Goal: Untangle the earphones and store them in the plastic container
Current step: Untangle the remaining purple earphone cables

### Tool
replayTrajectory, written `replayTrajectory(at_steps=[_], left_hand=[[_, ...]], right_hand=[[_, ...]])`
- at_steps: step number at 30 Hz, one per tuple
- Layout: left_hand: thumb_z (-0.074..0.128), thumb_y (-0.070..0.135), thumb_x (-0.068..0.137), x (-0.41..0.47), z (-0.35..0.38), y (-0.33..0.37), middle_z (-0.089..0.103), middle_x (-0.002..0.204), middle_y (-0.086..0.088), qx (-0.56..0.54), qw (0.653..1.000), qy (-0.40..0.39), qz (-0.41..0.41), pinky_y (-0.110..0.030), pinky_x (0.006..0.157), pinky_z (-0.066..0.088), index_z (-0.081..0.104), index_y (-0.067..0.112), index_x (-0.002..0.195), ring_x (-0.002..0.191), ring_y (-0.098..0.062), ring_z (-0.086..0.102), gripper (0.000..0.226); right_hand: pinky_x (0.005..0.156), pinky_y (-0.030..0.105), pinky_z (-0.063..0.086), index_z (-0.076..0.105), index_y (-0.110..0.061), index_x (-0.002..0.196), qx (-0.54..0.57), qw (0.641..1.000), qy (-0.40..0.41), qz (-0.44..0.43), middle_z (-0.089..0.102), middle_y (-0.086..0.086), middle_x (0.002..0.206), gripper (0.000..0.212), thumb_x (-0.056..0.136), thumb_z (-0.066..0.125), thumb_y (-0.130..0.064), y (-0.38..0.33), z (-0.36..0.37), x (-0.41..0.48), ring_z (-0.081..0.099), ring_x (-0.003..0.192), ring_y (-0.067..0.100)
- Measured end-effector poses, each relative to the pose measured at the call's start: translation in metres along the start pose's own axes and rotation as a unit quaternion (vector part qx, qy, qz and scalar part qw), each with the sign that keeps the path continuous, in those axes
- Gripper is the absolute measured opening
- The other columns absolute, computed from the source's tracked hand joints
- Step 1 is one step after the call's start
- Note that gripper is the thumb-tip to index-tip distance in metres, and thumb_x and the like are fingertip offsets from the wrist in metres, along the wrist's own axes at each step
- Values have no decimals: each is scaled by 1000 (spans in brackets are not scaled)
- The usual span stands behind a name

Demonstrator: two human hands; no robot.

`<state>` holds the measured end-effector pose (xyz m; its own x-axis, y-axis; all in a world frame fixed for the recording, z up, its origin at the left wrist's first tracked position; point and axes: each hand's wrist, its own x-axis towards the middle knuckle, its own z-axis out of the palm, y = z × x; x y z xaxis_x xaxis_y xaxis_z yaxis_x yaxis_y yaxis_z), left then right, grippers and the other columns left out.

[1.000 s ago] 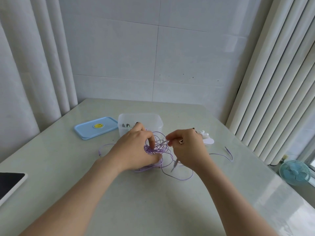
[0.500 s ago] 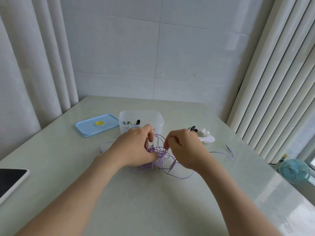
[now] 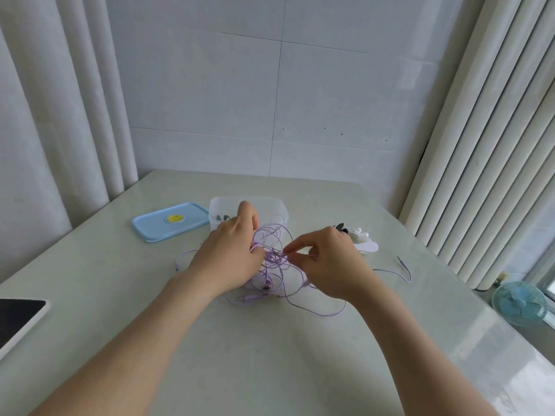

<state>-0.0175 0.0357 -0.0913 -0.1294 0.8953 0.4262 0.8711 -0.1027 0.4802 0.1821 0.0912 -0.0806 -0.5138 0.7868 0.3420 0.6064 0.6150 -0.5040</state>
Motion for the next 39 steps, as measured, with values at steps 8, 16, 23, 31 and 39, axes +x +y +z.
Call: replayTrajectory(at_steps=[8, 16, 23, 31, 39], left_hand=[[63, 4, 86, 3, -7, -8, 38, 112, 4, 57, 994, 91, 0, -41, 77, 44, 55, 25, 122, 87, -25, 55, 42], [59, 15, 91, 7, -7, 4, 61, 74, 5, -53, 990, 86, -96, -30, 65, 42, 65, 18, 71, 71, -21, 55, 21], [57, 23, 95, 7, -6, 13, 49, 64, 1, -194, 973, 40, -119, -35, 64, 36, 59, -1, 79, 66, -17, 42, 29], [78, 38, 88, 7, 3, 14, 41, 52, 17, -236, 964, 1, -122, -27, 58, 36, 48, 20, 72, 53, -9, 39, 38], [84, 26, 82, 7, 6, 9, 70, 79, 1, -271, 956, -3, -112, -27, 69, 48, 58, 13, 93, 70, -11, 56, 31]], right_hand=[[61, 36, 61, 74, -3, 87, 327, 929, 85, 152, 63, 5, 61, 16, 95, 60, -4, -6, -13, 3, 64, 57, 18], [48, 22, 25, 75, -9, 82, 273, 955, 35, 110, 36, 0, 59, 16, 93, 67, -18, -12, -16, -3, 27, 55, 16], [48, 22, 37, 75, -14, 77, 222, 974, 6, 49, 52, -5, 48, 19, 94, 74, -19, -17, -10, -7, 41, 45, 13], [69, 13, 39, 83, -26, 86, 86, 987, 132, -20, 65, -24, 59, 9, 93, 80, -30, -11, 2, 0, 59, 58, -2], [65, 11, 39, 73, -12, 83, -6, 963, 244, -116, 65, -3, 79, 11, 88, 82, -7, -1, 17, 5, 53, 66, 10]])
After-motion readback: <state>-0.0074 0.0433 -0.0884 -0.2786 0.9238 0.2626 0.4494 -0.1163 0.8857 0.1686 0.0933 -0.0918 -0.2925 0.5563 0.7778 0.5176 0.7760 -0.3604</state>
